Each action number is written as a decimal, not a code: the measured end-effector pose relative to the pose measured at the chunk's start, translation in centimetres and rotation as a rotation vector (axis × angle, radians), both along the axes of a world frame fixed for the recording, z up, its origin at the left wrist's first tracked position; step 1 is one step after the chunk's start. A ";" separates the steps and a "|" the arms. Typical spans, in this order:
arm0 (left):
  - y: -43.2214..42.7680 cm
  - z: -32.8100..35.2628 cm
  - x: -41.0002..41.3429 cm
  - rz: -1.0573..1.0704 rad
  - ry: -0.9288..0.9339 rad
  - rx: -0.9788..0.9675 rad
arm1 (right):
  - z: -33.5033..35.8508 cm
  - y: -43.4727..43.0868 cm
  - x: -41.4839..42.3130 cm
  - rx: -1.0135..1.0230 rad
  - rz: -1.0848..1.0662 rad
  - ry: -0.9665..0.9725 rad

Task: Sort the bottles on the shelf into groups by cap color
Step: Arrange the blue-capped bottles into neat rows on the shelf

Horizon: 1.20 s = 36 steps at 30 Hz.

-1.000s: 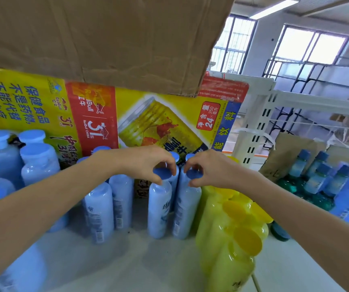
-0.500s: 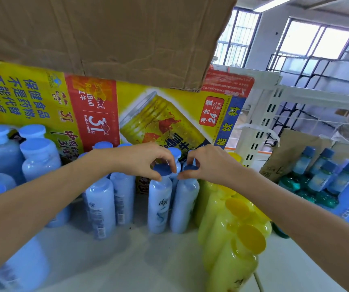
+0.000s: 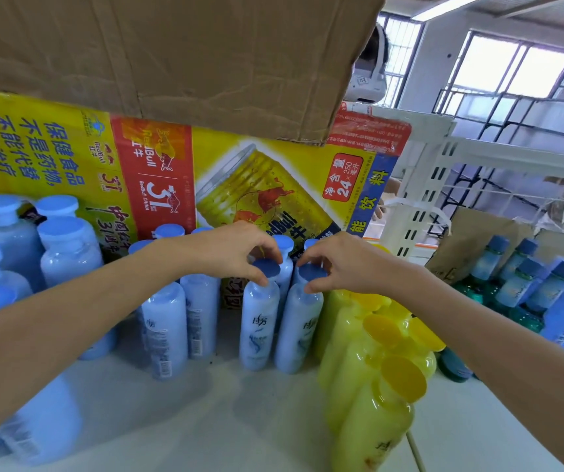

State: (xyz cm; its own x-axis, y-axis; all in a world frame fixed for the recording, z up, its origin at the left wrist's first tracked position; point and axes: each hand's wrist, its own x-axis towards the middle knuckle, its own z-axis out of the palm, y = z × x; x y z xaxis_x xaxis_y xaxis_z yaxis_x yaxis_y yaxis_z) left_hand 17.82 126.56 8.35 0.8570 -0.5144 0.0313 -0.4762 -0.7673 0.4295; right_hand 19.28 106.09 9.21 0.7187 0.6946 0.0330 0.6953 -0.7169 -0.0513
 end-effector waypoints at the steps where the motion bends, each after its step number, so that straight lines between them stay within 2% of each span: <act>1: 0.1 0.0 0.0 -0.003 0.012 -0.011 | 0.0 0.1 0.0 0.009 -0.011 -0.003; 12: 0.1 -0.2 0.1 -0.022 -0.001 -0.005 | -0.4 0.8 -0.5 0.046 -0.102 -0.047; 20: -0.3 -0.2 0.0 -0.001 -0.071 0.080 | -0.1 0.7 -0.3 0.039 -0.029 0.043; 25: -0.5 -0.3 -0.1 -0.009 -0.090 0.112 | -0.4 1.1 -0.1 0.092 -0.016 0.024; 36: -1.2 -0.2 0.1 0.023 -0.127 0.036 | 0.9 0.1 -0.1 0.030 -0.021 -0.020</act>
